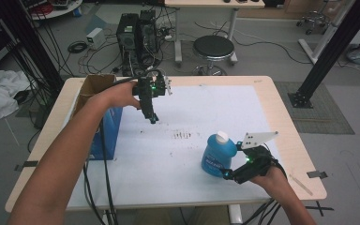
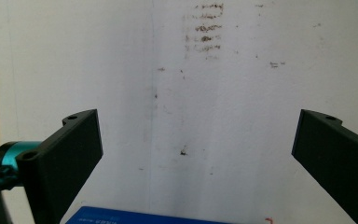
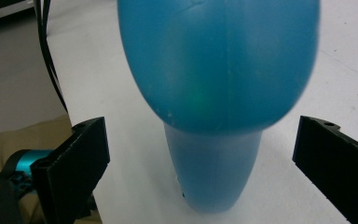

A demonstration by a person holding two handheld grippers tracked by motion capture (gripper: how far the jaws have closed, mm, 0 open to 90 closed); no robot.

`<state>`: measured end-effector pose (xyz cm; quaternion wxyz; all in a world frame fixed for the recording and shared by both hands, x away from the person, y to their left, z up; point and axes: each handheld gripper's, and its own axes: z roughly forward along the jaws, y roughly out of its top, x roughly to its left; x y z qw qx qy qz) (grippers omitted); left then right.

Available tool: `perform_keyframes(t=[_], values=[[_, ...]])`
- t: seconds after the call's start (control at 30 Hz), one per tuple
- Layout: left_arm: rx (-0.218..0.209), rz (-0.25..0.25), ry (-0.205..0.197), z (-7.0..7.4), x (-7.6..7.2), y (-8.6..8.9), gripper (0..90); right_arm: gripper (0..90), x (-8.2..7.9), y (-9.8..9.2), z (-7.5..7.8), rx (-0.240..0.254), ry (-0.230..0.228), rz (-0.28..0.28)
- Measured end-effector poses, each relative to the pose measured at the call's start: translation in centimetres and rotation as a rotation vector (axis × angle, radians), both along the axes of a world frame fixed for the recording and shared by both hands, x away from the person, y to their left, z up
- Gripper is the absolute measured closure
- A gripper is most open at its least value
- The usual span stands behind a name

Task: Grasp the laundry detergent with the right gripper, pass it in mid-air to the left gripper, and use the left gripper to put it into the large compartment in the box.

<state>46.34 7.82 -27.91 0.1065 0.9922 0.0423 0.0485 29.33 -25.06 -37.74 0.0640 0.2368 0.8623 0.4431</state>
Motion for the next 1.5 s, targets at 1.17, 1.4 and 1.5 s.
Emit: perform_keyframes(t=[1.17,1.4,1.5], values=[[0.004,-0.001,0.002,-0.2,-0.1,0.1,1.7,18.9,0.5,1.3,-2.8,0.130,-0.049,-0.033],[0.003,-0.001,0.000,-0.2,-0.1,0.1,1.7,25.4,0.5,1.4,-2.9,0.135,-0.067,-0.033],[0.005,-0.002,0.000,-0.2,-0.1,0.1,1.7,28.0,0.5,1.5,-3.0,0.142,-0.074,-0.030]])
